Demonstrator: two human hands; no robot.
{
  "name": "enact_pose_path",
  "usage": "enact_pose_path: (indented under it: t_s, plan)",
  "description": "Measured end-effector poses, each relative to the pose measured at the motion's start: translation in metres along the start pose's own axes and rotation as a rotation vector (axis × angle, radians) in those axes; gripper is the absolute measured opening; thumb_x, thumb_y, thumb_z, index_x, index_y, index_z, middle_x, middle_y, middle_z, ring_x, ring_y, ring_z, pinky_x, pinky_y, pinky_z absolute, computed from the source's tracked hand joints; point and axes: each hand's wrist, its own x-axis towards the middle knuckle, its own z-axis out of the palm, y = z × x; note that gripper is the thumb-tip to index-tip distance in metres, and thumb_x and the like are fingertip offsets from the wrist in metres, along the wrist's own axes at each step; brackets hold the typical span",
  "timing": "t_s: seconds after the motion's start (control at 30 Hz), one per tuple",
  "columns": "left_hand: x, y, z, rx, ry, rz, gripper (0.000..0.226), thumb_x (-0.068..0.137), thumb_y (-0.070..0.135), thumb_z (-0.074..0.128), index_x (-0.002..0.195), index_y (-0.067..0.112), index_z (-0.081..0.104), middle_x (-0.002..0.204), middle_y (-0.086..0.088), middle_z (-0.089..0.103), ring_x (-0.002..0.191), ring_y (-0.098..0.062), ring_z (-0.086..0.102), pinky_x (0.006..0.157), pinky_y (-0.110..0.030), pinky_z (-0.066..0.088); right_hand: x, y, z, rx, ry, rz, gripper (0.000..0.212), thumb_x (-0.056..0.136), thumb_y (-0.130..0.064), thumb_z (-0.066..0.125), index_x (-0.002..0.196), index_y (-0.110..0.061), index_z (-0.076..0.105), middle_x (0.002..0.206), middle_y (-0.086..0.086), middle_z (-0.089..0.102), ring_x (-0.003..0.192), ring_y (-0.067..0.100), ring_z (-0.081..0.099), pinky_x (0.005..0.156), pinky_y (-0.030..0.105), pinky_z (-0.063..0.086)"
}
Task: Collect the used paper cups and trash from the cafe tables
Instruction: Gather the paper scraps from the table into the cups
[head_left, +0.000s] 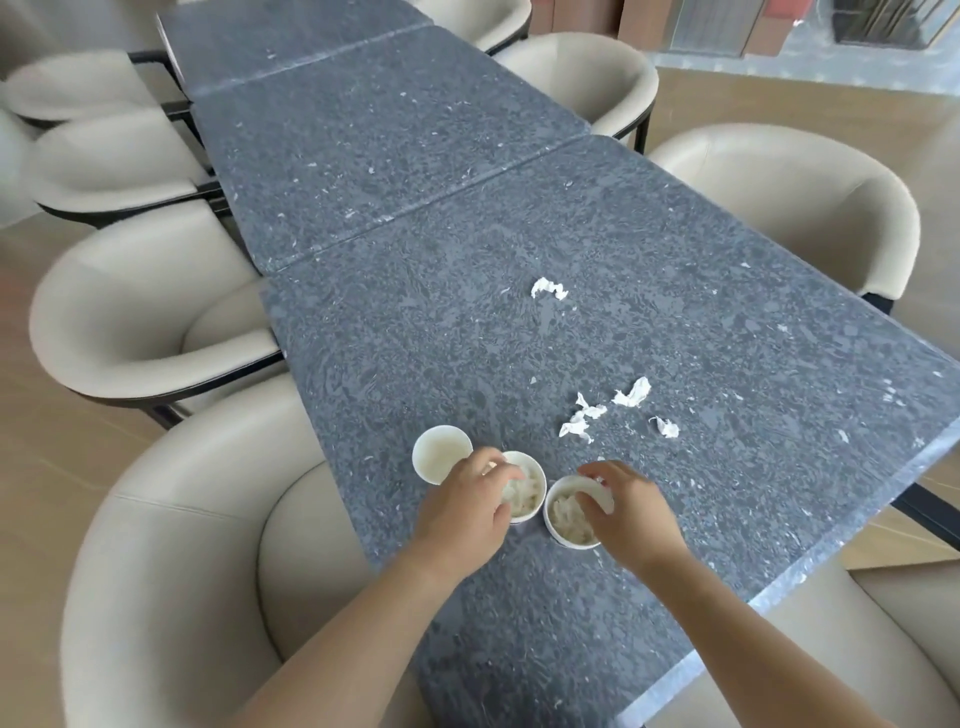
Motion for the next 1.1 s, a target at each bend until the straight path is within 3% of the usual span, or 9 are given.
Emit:
enact_pose_path:
  t_s: [0.17, 0.27, 0.37, 0.47, 0.67, 0.9, 1.1]
  plan:
    - [-0.003, 0.003, 0.006, 0.013, -0.113, 0.057, 0.026, 0.084, 0.038, 0.061, 0.108, 0.027, 0.058, 0.122, 0.012, 0.050, 0.115, -0.012, 0.044, 0.085, -0.032, 0.046, -0.021, -0.001, 0.000, -0.091, -0.004, -0.189, 0.031, 0.078, -0.017, 0.068, 0.108, -0.014, 0.062, 0.116, 0.001, 0.058, 0.102, 0.022, 0.055, 0.080, 0.023, 0.041]
    - [0.000, 0.005, 0.009, 0.140, -0.188, 0.070, 0.030, 0.084, 0.035, 0.060, 0.112, 0.026, 0.055, 0.125, 0.008, 0.051, 0.117, -0.016, 0.045, 0.090, -0.034, 0.044, -0.034, 0.000, 0.000, -0.174, 0.019, -0.252, 0.033, 0.073, -0.024, 0.072, 0.103, -0.017, 0.063, 0.110, -0.002, 0.062, 0.102, 0.023, 0.057, 0.082, 0.035, 0.047]
    - [0.002, 0.006, 0.009, 0.207, -0.172, 0.073, 0.022, 0.087, 0.021, 0.055, 0.109, 0.024, 0.057, 0.118, 0.004, 0.057, 0.109, -0.022, 0.051, 0.079, -0.033, 0.043, -0.040, 0.002, 0.005, -0.278, -0.048, -0.253, 0.033, 0.070, -0.032, 0.073, 0.101, -0.023, 0.064, 0.108, -0.009, 0.063, 0.106, 0.019, 0.056, 0.088, 0.037, 0.040]
    - [0.006, 0.009, 0.008, 0.252, -0.133, 0.132, 0.017, 0.086, 0.011, 0.049, 0.097, 0.021, 0.057, 0.106, 0.002, 0.061, 0.101, -0.024, 0.055, 0.069, -0.032, 0.042, -0.040, 0.005, 0.010, -0.321, -0.120, -0.191, 0.030, 0.078, -0.017, 0.060, 0.106, -0.028, 0.062, 0.115, -0.011, 0.060, 0.114, 0.017, 0.049, 0.096, 0.033, 0.031]
    - [0.009, 0.005, -0.010, 0.109, 0.076, 0.206, 0.023, 0.090, 0.015, 0.045, 0.105, 0.020, 0.061, 0.104, 0.005, 0.064, 0.099, -0.019, 0.054, 0.075, -0.035, 0.047, -0.025, -0.007, 0.008, -0.294, -0.051, -0.105, 0.027, 0.084, -0.014, 0.049, 0.107, -0.026, 0.059, 0.107, -0.007, 0.063, 0.099, 0.018, 0.055, 0.074, 0.027, 0.043]
    - [0.003, -0.014, -0.067, 0.072, 0.397, 0.171, 0.023, 0.069, 0.004, 0.072, 0.089, 0.014, 0.067, 0.088, 0.000, 0.069, 0.078, -0.023, 0.065, 0.060, -0.029, 0.053, -0.011, -0.023, 0.001, -0.171, 0.085, -0.160, 0.018, 0.080, -0.008, 0.061, 0.096, -0.014, 0.066, 0.093, 0.001, 0.068, 0.087, 0.026, 0.061, 0.059, 0.034, 0.051]
    - [-0.012, -0.042, -0.081, 0.110, 0.412, 0.087, 0.022, 0.071, 0.009, 0.072, 0.091, 0.016, 0.066, 0.088, 0.003, 0.068, 0.080, -0.022, 0.064, 0.060, -0.027, 0.051, -0.005, -0.037, 0.004, -0.149, 0.141, -0.203, 0.021, 0.072, -0.002, 0.068, 0.090, -0.013, 0.068, 0.086, 0.002, 0.069, 0.080, 0.027, 0.063, 0.052, 0.032, 0.051]
